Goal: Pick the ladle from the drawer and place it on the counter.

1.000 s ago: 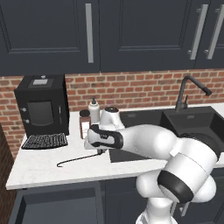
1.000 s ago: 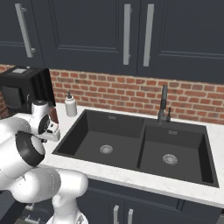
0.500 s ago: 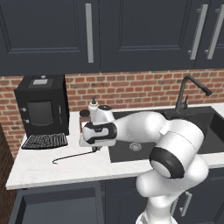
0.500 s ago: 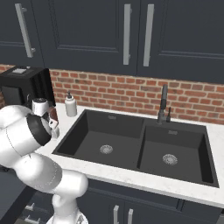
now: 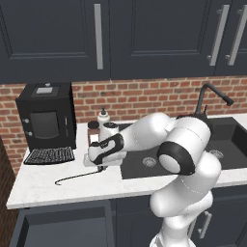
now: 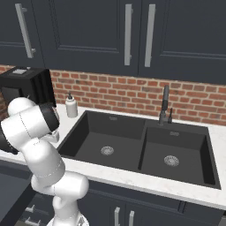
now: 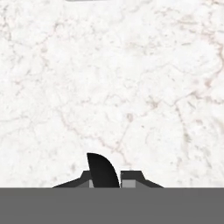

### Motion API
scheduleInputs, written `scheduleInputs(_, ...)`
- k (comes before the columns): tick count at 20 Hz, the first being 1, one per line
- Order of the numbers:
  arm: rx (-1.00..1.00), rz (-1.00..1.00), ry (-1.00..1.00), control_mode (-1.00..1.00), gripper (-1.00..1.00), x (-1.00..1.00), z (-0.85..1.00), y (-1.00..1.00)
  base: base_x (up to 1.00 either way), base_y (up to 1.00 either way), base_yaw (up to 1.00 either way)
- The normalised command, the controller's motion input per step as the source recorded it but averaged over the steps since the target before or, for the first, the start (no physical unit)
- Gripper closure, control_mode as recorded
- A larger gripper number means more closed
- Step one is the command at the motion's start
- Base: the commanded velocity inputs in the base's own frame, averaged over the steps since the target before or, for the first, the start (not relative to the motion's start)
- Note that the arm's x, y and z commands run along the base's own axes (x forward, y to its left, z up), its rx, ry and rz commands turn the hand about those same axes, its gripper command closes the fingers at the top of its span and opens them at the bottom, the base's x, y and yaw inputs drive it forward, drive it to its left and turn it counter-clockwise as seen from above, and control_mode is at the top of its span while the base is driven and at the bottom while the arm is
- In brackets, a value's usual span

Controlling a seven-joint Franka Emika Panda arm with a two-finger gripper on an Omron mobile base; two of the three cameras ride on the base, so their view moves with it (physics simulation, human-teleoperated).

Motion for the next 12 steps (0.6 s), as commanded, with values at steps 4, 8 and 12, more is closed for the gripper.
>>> scheduleInputs(4,0.0,0.0,0.0,-1.0,1.0,0.06,-0.28,0.08,0.0,0.0,0.0)
scheduleInputs(8,0.0,0.0,0.0,-1.0,1.0,0.04,-0.17,0.02,0.0,0.0,0.0)
scheduleInputs(12,0.0,0.0,0.0,-1.0,1.0,0.03,-0.01,0.0,0.0,0.0,0.0)
